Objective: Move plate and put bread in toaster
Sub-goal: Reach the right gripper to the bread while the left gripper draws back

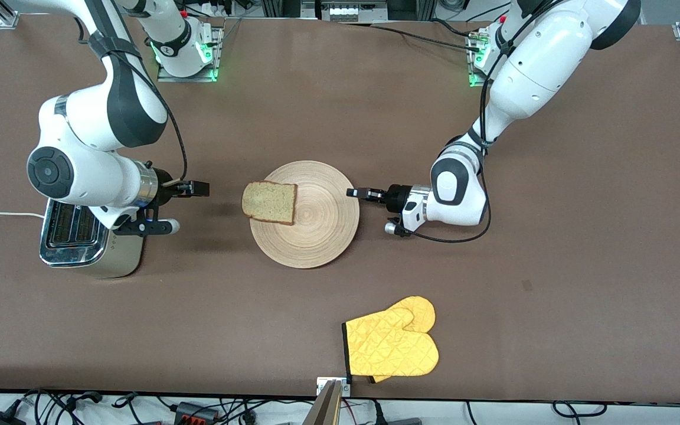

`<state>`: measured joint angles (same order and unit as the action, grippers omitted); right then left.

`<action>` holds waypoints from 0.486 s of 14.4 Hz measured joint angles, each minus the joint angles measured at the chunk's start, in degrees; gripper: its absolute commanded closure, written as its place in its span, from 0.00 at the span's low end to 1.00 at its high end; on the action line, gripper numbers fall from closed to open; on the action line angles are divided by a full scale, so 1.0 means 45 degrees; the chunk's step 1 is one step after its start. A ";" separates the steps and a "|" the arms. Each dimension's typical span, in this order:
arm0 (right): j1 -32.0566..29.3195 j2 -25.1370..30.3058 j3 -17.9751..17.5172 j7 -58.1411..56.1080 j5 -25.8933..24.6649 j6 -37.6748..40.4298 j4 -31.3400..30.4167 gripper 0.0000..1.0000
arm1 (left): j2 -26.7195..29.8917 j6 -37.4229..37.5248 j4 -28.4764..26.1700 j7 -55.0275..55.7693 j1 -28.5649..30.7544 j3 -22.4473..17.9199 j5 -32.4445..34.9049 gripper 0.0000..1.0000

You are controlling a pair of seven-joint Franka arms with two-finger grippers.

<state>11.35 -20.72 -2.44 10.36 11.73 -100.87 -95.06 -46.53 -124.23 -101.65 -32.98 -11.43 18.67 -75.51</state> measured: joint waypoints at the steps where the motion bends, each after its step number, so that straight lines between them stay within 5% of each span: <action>1: -0.0001 -0.0079 0.0001 0.0014 0.0116 -0.0082 -0.0103 0.00 | -0.0025 -0.0005 0.0000 0.0002 -0.0030 0.0000 0.0000 0.84; 7: -0.0188 -0.0748 0.0056 0.0079 0.1485 -0.0340 -0.0641 0.00 | -0.0052 0.0010 0.0049 0.0058 0.0053 -0.0094 -0.0002 0.65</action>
<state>10.50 -24.09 -2.19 10.72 18.41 -102.40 -97.95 -46.76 -124.18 -101.43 -32.71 -11.19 18.25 -75.52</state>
